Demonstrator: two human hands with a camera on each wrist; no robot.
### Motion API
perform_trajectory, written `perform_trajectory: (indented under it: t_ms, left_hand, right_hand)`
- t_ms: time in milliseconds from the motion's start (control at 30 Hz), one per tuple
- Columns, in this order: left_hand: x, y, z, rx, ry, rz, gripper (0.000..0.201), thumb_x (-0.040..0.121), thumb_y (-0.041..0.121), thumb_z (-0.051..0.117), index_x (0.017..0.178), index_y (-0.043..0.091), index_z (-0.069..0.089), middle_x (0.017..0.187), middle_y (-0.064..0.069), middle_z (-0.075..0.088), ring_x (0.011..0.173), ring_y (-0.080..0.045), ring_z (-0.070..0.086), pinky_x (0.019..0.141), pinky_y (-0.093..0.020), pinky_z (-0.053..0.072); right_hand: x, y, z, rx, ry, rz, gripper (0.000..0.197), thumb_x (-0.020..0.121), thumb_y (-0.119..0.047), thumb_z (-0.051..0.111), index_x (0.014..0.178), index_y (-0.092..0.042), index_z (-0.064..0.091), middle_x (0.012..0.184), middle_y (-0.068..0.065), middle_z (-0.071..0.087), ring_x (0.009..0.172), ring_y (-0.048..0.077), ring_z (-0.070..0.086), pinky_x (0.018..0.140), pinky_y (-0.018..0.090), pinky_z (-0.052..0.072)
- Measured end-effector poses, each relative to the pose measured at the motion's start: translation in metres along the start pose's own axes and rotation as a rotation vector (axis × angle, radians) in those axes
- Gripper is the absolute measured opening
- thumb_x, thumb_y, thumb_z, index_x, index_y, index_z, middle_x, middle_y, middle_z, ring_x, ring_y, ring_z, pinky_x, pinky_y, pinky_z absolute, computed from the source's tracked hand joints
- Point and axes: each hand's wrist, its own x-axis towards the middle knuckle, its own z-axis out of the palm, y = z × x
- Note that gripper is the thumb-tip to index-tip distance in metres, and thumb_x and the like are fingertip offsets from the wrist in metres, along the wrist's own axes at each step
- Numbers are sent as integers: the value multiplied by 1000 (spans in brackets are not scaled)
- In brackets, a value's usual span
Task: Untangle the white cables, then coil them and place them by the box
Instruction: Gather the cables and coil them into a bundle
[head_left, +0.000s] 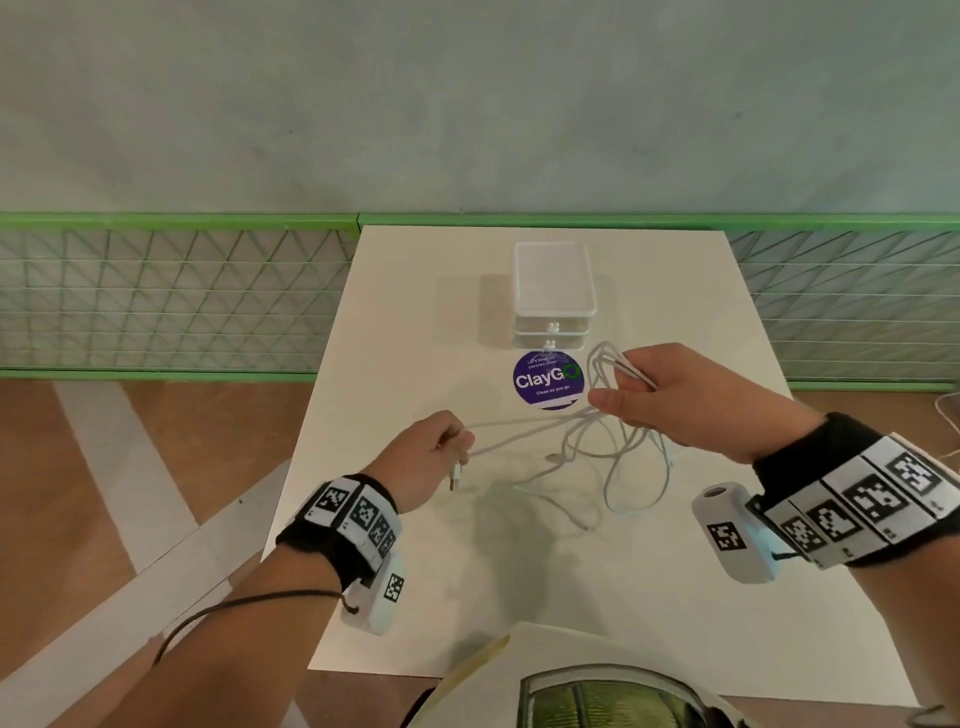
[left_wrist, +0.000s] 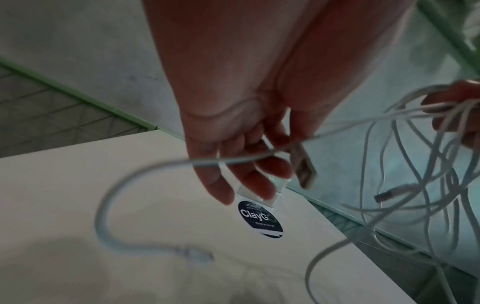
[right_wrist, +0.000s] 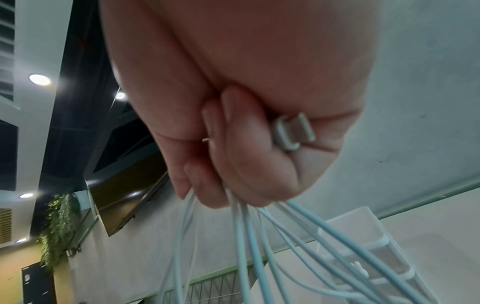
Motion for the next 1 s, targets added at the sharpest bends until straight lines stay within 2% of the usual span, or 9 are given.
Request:
perform_trajectory:
  t_ms: [133,267,467,567,633,667,800,900,1000]
  left_hand:
    - [-1,2,-5,-1,26,13,19,101,28,51,88,15,55,80,1,70,72,-20,63,72,-34,49]
    - [-7,6,-17,-404,-45,-106,33,103,31,49,76,12,51,61,2,46,45,-13,38,64,-34,48]
    - [-16,6,-24,-409,9,-84,54,99,53,46,58,20,38,53,6,35,50,-16,35,65,-31,44]
    - [-15,0,-23,-28,109,17,45,91,63,48,73,23,57,76,4,62,76,-19,60,82,-38,49]
    - [-19,10,-22,117,190,157,23,90,49,61,101,30,61,108,7,62,106,-13,57,97,-33,44]
    - [-20,20,-20,147,203,252,31,87,45,66,114,31,58,120,9,57,116,-10,51,102,-29,39]
    - [-23,77,-2,171,149,504,58,81,45,65,135,33,47,134,16,52,124,-7,47,105,-23,36]
    - [-17,95,12,113,87,503,42,90,28,60,130,31,48,122,10,65,94,-6,62,90,-32,49]
    - [-11,85,9,104,57,451,23,92,18,57,115,24,58,101,5,71,89,-14,66,83,-39,52]
  right_hand:
    - [-1,-5,1,-93,-45,-46,49,92,-22,73,64,-18,33,51,-14,33,49,6,29,47,16,27]
    - [-1,-3,-9,-11,-5,-11,50,90,-20,74,65,-19,31,49,-15,28,44,6,24,42,15,24]
    - [-2,7,-19,131,15,44,47,95,-28,70,63,-19,35,53,-7,31,45,13,22,41,22,20]
    - [-2,3,-11,303,-19,111,44,97,-40,63,59,-24,49,58,3,39,48,17,19,41,22,16]
    - [0,0,-2,436,-54,183,47,99,-49,55,61,-22,49,61,7,44,48,17,15,42,23,12]
    - [1,-1,4,507,-86,221,49,100,-51,51,61,-22,46,62,8,45,46,16,16,41,22,12]
    - [7,-10,28,765,-235,307,46,103,-44,45,64,-21,43,70,12,54,42,16,36,39,22,29]
    - [5,-19,32,930,-260,346,53,105,-41,45,59,-18,60,81,14,65,56,21,59,58,34,55]
    - [2,-16,27,1076,-266,387,46,106,-40,44,68,-15,53,93,16,72,83,36,75,78,48,61]
